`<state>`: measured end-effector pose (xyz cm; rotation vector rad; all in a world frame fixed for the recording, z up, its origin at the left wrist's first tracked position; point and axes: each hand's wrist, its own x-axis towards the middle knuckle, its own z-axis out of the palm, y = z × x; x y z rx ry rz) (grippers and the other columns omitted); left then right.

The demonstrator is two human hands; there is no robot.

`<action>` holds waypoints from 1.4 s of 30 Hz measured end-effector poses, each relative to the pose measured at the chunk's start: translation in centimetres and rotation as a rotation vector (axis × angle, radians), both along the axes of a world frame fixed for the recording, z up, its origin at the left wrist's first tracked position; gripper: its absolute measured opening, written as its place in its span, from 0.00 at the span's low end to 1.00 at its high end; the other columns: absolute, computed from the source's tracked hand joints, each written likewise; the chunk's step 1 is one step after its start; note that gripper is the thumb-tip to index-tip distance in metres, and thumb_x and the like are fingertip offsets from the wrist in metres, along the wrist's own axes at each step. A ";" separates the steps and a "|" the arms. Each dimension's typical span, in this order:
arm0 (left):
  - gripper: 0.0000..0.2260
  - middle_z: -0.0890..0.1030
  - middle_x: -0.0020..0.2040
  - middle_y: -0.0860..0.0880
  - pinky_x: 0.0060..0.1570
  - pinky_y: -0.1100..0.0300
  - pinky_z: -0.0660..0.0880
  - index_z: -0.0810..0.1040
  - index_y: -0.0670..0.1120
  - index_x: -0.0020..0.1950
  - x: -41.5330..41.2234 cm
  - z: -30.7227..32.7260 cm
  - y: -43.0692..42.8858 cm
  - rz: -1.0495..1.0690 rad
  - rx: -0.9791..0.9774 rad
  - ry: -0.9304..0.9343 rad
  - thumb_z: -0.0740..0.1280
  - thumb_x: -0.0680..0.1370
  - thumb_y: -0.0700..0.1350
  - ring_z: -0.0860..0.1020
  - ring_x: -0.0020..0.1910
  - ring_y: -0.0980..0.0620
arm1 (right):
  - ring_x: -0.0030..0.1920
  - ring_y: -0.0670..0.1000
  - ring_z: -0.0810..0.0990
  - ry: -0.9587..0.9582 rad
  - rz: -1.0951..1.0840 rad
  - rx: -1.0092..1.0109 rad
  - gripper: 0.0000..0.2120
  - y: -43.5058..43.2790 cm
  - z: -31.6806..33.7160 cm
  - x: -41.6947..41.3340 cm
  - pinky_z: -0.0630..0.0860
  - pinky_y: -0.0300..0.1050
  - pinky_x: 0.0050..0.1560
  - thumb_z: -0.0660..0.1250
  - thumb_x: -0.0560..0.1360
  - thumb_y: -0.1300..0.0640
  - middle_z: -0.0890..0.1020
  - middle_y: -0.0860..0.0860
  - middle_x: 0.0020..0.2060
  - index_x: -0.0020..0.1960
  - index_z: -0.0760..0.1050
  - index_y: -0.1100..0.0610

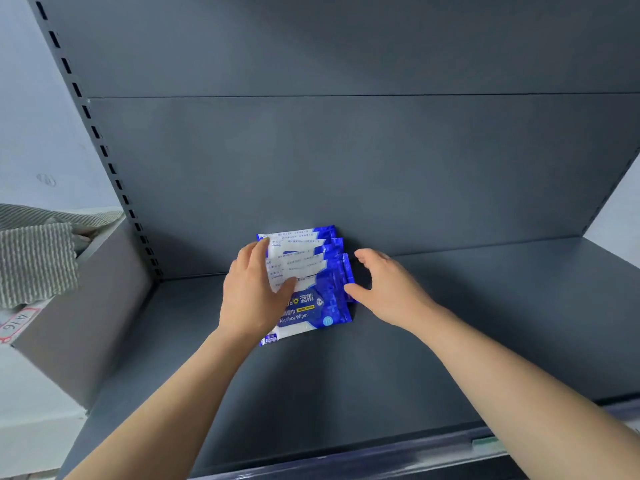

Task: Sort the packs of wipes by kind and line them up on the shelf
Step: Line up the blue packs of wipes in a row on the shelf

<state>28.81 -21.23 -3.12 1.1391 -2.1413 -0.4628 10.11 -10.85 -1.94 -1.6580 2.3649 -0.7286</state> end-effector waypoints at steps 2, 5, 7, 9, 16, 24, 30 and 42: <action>0.26 0.74 0.67 0.48 0.62 0.52 0.68 0.69 0.46 0.71 -1.6 0.6 0.9 -0.062 -0.082 -0.096 0.70 0.75 0.49 0.72 0.63 0.44 | 0.60 0.49 0.74 0.089 0.004 -0.030 0.24 1.5 0.8 -0.7 0.70 0.43 0.56 0.62 0.78 0.48 0.69 0.46 0.70 0.72 0.64 0.53; 0.24 0.74 0.67 0.49 0.64 0.53 0.67 0.69 0.48 0.72 -5.1 0.8 3.2 -0.198 -0.118 -0.173 0.66 0.77 0.51 0.72 0.63 0.44 | 0.55 0.50 0.76 0.186 -0.032 -0.039 0.22 4.5 1.6 -2.6 0.68 0.40 0.53 0.60 0.79 0.47 0.68 0.42 0.71 0.72 0.66 0.51; 0.23 0.75 0.66 0.50 0.63 0.53 0.67 0.69 0.48 0.72 -7.6 0.8 5.1 -0.280 -0.154 -0.191 0.66 0.77 0.52 0.73 0.62 0.45 | 0.55 0.50 0.76 0.213 -0.083 -0.034 0.21 7.0 1.8 -4.0 0.68 0.40 0.53 0.59 0.80 0.47 0.67 0.41 0.71 0.72 0.66 0.51; 0.21 0.77 0.63 0.49 0.60 0.51 0.70 0.73 0.47 0.69 -10.4 0.8 7.3 -0.362 -0.195 -0.203 0.66 0.77 0.52 0.75 0.59 0.43 | 0.55 0.49 0.77 0.242 -0.131 -0.026 0.21 9.9 1.9 -5.8 0.69 0.40 0.55 0.58 0.80 0.47 0.66 0.41 0.72 0.72 0.66 0.50; 0.19 0.77 0.64 0.51 0.63 0.53 0.67 0.75 0.49 0.67 -21.7 1.2 17.3 -0.596 -0.270 -0.215 0.65 0.78 0.54 0.75 0.61 0.46 | 0.68 0.49 0.70 0.337 -0.305 -0.065 0.20 22.7 1.2 -15.2 0.69 0.45 0.65 0.60 0.79 0.48 0.73 0.48 0.69 0.69 0.71 0.53; 0.18 0.78 0.62 0.51 0.60 0.52 0.69 0.76 0.48 0.65 -37.8 1.0 34.6 -0.811 -0.271 -0.145 0.66 0.77 0.53 0.77 0.57 0.46 | 0.53 0.58 0.81 0.304 -0.493 -0.051 0.17 41.9 0.9 -27.8 0.77 0.50 0.54 0.63 0.75 0.53 0.82 0.56 0.54 0.58 0.78 0.60; 0.19 0.83 0.54 0.47 0.55 0.50 0.74 0.80 0.47 0.60 -49.8 -0.4 46.1 -0.916 -0.217 -0.160 0.63 0.73 0.54 0.80 0.53 0.42 | 0.57 0.56 0.77 0.272 -0.625 0.025 0.15 53.4 -0.7 -38.4 0.74 0.49 0.55 0.63 0.78 0.53 0.80 0.53 0.57 0.62 0.76 0.57; 0.19 0.77 0.63 0.51 0.63 0.52 0.69 0.72 0.52 0.68 -77.0 -7.4 53.3 -0.911 -0.164 -0.402 0.61 0.79 0.56 0.74 0.61 0.48 | 0.63 0.51 0.74 0.193 -0.730 0.179 0.19 62.1 -4.8 -64.2 0.71 0.46 0.60 0.59 0.80 0.48 0.76 0.50 0.65 0.69 0.70 0.51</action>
